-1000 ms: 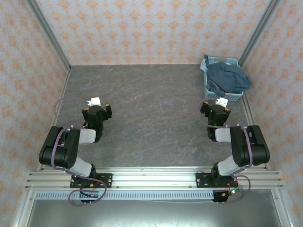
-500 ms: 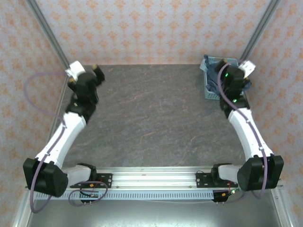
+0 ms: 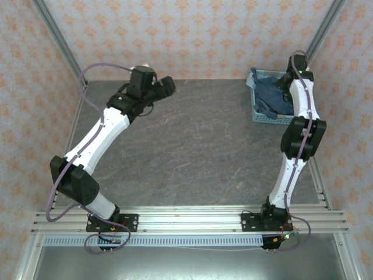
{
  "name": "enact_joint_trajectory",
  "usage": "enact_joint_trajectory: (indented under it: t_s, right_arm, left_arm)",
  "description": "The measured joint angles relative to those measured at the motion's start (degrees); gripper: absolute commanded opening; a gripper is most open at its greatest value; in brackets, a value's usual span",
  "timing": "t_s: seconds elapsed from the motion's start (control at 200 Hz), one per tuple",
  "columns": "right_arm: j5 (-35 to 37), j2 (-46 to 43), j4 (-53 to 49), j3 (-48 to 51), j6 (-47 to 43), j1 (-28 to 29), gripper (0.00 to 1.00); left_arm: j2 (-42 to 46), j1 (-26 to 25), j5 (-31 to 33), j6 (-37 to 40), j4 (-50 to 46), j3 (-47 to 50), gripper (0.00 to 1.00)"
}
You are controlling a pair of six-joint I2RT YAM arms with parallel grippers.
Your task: Fold and stack the t-shirts
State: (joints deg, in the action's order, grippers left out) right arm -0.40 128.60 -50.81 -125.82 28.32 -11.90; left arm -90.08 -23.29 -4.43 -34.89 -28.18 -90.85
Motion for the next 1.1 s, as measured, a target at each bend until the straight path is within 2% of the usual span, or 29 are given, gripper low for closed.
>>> enact_joint_trajectory:
  t_s: [0.155, 0.445, 0.656, 0.716, 0.756, 0.806, 0.871, 0.906, 0.981, 1.036, 1.101]
  right_arm:
    - [-3.4, 8.4, -6.4, -7.9, 0.1, 0.1, 0.83]
    - [-6.5, 12.5, -8.3, -9.3, 1.3, 0.3, 0.57]
    - [-8.8, 12.9, -6.7, -9.3, 2.2, 0.3, 0.52]
    - [-9.4, 13.0, -6.2, -9.3, 2.1, 0.3, 0.45]
    - [-9.9, 13.2, -5.8, -9.3, 2.4, 0.3, 0.44]
    - [-10.5, 13.5, -5.3, -9.3, 2.5, 0.3, 0.47]
    - [-11.0, 13.9, -4.9, -9.3, 2.8, 0.3, 0.66]
    - [-11.2, 14.3, -4.8, -9.3, 3.2, 0.3, 0.72]
    - [-11.3, 15.0, -4.6, -9.3, 3.3, 0.3, 0.75]
    - [-11.5, 15.5, -4.4, -9.3, 3.2, 0.3, 0.66]
    - [-11.8, 16.3, -4.5, -10.0, 3.4, 0.3, 0.44]
  left_arm:
    - [0.6, -4.3, -1.4, 0.4, -2.7, 0.1, 0.80]
    - [5.0, -4.7, -1.6, 0.4, -4.9, 4.0, 0.73]
    - [6.9, -4.7, -1.1, 0.5, -6.0, 4.3, 0.71]
    - [7.5, -4.7, -1.1, 0.5, -6.6, 4.4, 0.70]
    - [7.9, -4.7, -1.0, 0.7, -7.0, 4.5, 0.70]
    - [8.7, -4.7, -0.8, 0.9, -7.3, 4.8, 0.70]
    - [9.4, -4.7, -0.6, 0.9, -7.7, 5.1, 0.70]
    - [9.8, -4.7, -0.6, 1.0, -8.0, 5.2, 0.70]
    - [10.8, -4.7, -0.3, 1.4, -8.5, 5.4, 0.70]
    - [11.7, -4.7, 0.1, 1.5, -8.7, 5.9, 0.69]
    - [12.6, -4.7, 0.4, 1.6, -8.9, 6.5, 0.68]
